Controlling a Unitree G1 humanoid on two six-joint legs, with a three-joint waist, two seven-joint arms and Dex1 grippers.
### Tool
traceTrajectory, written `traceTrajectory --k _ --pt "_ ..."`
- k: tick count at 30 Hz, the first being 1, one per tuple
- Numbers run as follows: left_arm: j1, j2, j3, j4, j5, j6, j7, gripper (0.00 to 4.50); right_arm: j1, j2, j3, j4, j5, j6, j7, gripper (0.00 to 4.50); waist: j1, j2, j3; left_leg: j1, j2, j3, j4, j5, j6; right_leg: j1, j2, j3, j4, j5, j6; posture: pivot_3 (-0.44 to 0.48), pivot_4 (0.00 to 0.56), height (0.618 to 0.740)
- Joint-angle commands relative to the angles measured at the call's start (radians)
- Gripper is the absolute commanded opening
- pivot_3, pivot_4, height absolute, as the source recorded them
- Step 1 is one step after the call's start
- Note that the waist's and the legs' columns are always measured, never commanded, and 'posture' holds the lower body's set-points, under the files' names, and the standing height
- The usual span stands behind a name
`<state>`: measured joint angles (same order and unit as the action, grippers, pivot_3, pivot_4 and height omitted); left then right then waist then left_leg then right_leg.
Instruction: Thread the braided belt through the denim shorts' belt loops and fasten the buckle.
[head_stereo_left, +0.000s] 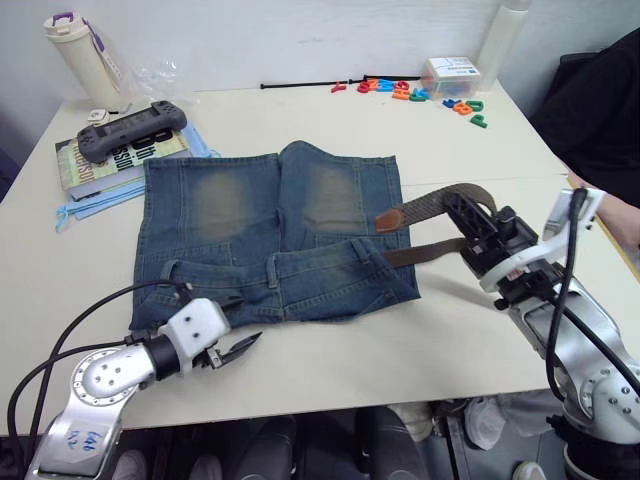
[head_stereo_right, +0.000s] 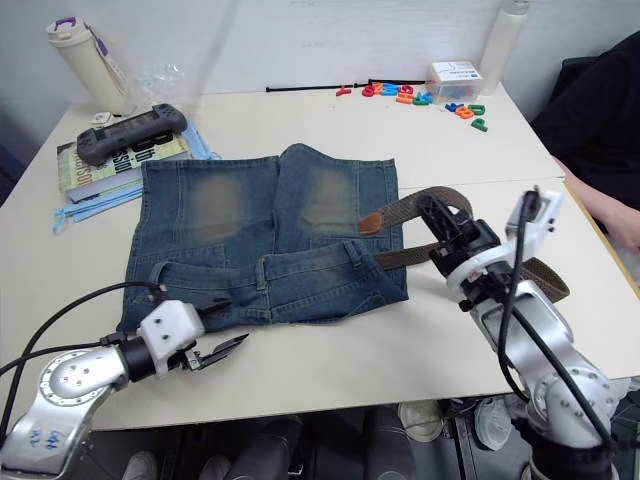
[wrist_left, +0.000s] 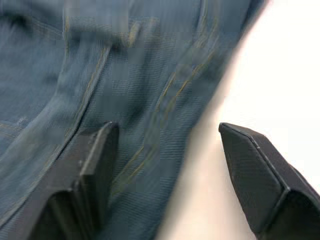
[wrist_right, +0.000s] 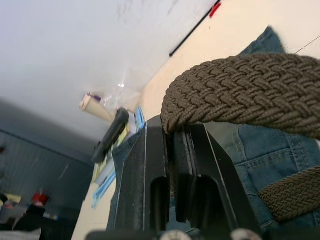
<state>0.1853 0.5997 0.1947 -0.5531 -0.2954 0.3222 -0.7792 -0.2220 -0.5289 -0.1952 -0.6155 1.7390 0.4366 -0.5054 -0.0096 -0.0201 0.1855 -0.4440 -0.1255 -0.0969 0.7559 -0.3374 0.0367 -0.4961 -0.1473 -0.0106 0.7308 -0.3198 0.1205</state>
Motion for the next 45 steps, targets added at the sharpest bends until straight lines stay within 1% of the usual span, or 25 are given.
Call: traceTrajectory --k 1,2,3,10,13,16,19,25,29,31,34,37,45 --pt "0.022 0.021 0.110 -0.082 -0.363 0.204 -0.062 3.26 -0.056 -0.031 0.010 0.088 0.000 0.061 0.067 0.00 0.005 0.000 0.000 0.000 0.000 0.000 0.000 0.000 0.000 0.000 0.000 0.000 0.000 0.000 0.000 0.000 0.150 0.657" --pt "0.019 0.020 0.123 -0.080 -0.405 0.236 -0.053 3.26 -0.068 -0.038 0.016 0.120 -0.010 0.078 0.085 0.00 0.007 0.000 0.000 0.000 0.000 0.000 0.000 0.000 0.000 0.000 0.000 0.000 0.000 0.000 0.000 0.000 0.150 0.657" --pt "0.014 0.019 0.128 -0.078 -0.418 0.246 -0.044 3.26 -0.077 -0.044 0.020 0.147 -0.019 0.091 0.098 0.00 0.008 0.000 0.000 0.000 0.000 0.000 0.000 0.000 0.000 0.000 0.000 0.000 0.000 0.000 0.000 0.000 0.150 0.657" --pt "0.011 0.010 0.151 -0.081 -0.459 0.260 -0.011 3.26 -0.113 -0.069 0.049 0.272 -0.092 0.162 0.188 0.00 0.010 0.000 0.000 0.000 0.000 0.000 0.001 0.000 -0.001 0.001 0.000 0.000 0.000 0.000 0.000 0.000 0.150 0.657" --pt "0.060 0.004 0.160 -0.067 -0.441 0.217 -0.049 3.26 -0.131 -0.084 0.054 0.311 -0.135 0.184 0.236 0.00 0.011 0.000 0.000 0.000 0.000 0.000 0.001 0.000 0.000 0.001 0.000 0.000 0.000 0.000 0.000 0.000 0.150 0.657" --pt "0.079 0.000 0.168 -0.044 -0.439 0.193 -0.066 3.26 -0.144 -0.093 0.062 0.334 -0.169 0.204 0.268 0.00 0.012 0.000 0.000 0.000 0.000 0.000 0.001 0.000 0.000 0.001 -0.001 0.000 0.000 0.000 0.000 0.000 0.150 0.657" --pt "0.089 -0.007 0.172 -0.007 -0.418 0.131 -0.100 3.26 -0.161 -0.079 0.068 0.365 -0.222 0.225 0.303 0.00 0.013 0.000 0.000 0.000 0.000 0.000 0.001 -0.001 0.000 0.001 -0.001 0.000 0.000 0.000 -0.001 0.000 0.150 0.657" --pt "0.072 -0.014 0.152 0.119 -0.337 -0.078 -0.211 3.26 -0.185 -0.033 0.065 0.386 -0.299 0.281 0.349 0.00 0.013 0.000 0.000 -0.001 0.000 0.000 0.002 -0.001 0.000 0.001 -0.001 0.000 0.000 0.000 -0.001 0.000 0.150 0.657" --pt "0.040 -0.023 0.130 0.124 -0.303 -0.173 -0.229 3.26 -0.187 0.007 0.067 0.399 -0.319 0.325 0.348 0.00 0.015 0.000 0.000 -0.002 0.000 0.000 0.003 -0.001 0.000 0.000 -0.001 0.000 0.000 0.000 -0.001 0.000 0.150 0.657" --pt "0.020 -0.027 0.112 0.106 -0.301 -0.188 -0.222 3.26 -0.187 0.025 0.068 0.408 -0.330 0.345 0.347 0.00 0.014 0.000 0.000 -0.001 0.000 0.000 0.003 -0.001 0.000 0.001 -0.001 0.000 0.000 0.000 -0.001 0.000 0.150 0.657" --pt "-0.023 -0.020 0.092 0.065 -0.324 -0.152 -0.186 3.26 -0.199 0.050 0.060 0.423 -0.343 0.366 0.353 0.00 0.010 0.000 0.000 -0.001 0.000 0.000 0.003 -0.001 0.000 0.001 -0.001 0.000 0.000 0.000 -0.001 0.000 0.150 0.657" --pt "-0.092 0.002 0.076 0.019 -0.354 -0.077 -0.130 3.26 -0.210 0.072 0.046 0.451 -0.345 0.387 0.354 0.00 0.009 0.000 0.000 -0.001 0.000 0.000 0.003 -0.001 -0.001 0.000 0.000 0.000 0.000 0.000 0.000 0.000 0.150 0.657" --pt "-0.283 0.040 0.017 -0.022 -0.380 0.098 -0.001 3.26 -0.225 0.121 0.053 0.478 -0.378 0.448 0.364 0.00 0.008 0.000 0.000 -0.001 0.000 0.000 0.003 0.001 -0.005 0.000 0.000 0.000 0.000 0.000 0.000 0.000 0.150 0.657"
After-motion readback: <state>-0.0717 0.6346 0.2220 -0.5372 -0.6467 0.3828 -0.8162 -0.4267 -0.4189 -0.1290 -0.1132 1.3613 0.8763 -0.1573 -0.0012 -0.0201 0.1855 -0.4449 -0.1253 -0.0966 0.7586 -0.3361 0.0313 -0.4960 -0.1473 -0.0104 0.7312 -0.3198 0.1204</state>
